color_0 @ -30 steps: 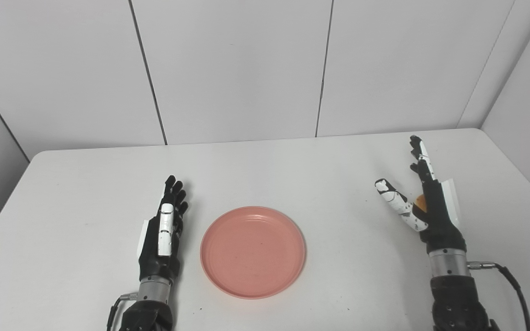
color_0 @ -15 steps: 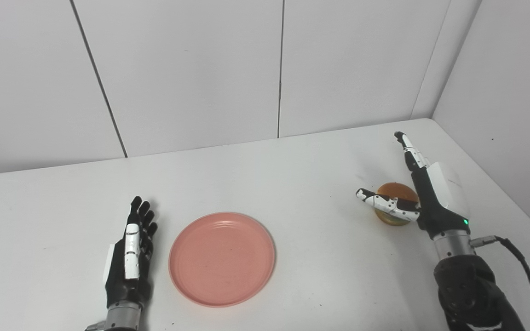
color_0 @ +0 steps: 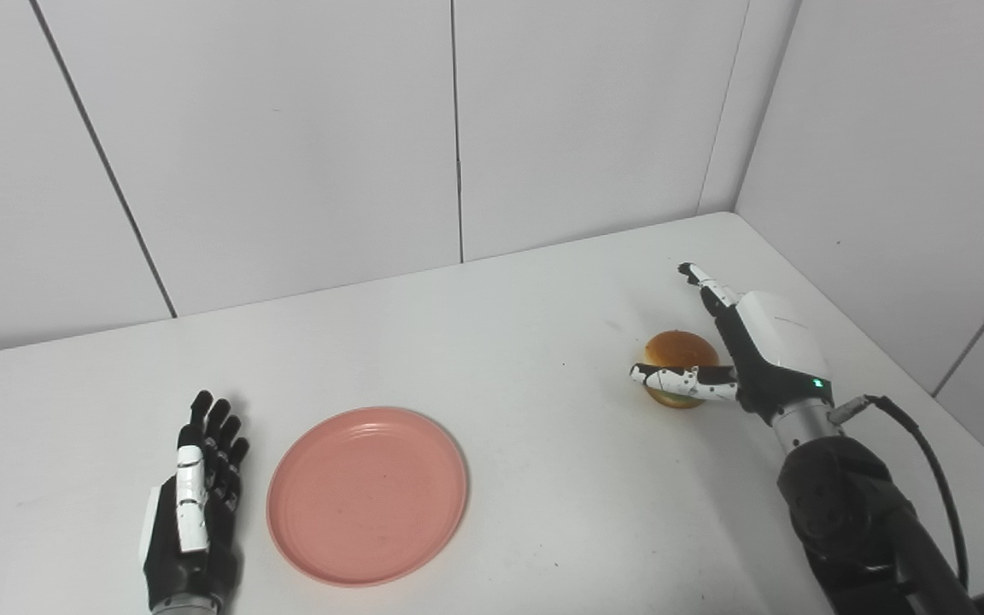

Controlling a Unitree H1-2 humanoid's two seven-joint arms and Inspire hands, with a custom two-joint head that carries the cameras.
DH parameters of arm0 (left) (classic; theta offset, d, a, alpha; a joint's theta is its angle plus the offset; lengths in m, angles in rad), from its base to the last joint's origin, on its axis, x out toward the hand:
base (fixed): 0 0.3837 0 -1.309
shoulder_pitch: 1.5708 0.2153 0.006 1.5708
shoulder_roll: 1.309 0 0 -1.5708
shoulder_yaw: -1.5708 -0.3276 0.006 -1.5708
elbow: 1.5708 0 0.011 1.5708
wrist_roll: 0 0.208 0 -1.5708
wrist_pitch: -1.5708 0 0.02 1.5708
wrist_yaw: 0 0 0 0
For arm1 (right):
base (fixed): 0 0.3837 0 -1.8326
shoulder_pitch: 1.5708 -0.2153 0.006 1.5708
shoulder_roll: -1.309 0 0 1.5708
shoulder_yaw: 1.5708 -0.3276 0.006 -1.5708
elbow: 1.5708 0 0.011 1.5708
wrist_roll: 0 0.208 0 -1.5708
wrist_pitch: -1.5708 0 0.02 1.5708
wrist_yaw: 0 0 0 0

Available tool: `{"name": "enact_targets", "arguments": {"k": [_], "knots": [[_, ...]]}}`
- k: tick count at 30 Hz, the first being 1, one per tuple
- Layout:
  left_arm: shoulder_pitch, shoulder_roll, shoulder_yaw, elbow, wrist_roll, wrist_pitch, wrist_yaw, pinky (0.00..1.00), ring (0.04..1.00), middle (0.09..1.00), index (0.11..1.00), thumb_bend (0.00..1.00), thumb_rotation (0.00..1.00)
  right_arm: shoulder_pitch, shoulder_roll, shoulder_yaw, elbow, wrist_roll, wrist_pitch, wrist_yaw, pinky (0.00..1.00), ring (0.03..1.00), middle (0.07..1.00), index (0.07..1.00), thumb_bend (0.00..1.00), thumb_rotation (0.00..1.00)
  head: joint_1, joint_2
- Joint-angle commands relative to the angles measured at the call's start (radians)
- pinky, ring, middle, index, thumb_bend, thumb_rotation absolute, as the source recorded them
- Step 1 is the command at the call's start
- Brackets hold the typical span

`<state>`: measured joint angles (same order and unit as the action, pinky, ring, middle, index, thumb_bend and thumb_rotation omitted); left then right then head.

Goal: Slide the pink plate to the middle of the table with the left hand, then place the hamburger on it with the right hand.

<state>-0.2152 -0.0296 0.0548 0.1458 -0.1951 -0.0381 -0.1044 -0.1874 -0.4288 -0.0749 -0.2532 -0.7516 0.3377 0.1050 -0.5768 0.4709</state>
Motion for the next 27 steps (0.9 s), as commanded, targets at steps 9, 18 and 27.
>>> {"name": "enact_targets", "arguments": {"k": [9,18,27], "knots": [[0.093,0.031,0.018,0.055,-0.009,0.040,-0.004,1.00,1.000,1.000,1.000,0.59,1.00,-0.038,-0.047,0.018,0.074,0.009,-0.011,-0.002,0.78,0.859,0.889,0.909,0.83,0.55,0.002,0.007],[0.101,0.034,0.017,0.047,-0.027,0.043,-0.021,1.00,1.000,1.000,1.000,0.60,1.00,-0.065,-0.053,0.044,0.153,0.013,0.026,0.024,0.73,0.854,0.897,0.914,0.87,0.50,0.004,0.009],[0.112,0.019,0.021,0.008,-0.031,0.091,-0.006,1.00,1.000,1.000,1.000,0.60,1.00,-0.076,-0.042,0.060,0.205,0.012,-0.009,-0.042,0.64,0.761,0.820,0.846,0.78,0.31,0.007,0.013]]}}
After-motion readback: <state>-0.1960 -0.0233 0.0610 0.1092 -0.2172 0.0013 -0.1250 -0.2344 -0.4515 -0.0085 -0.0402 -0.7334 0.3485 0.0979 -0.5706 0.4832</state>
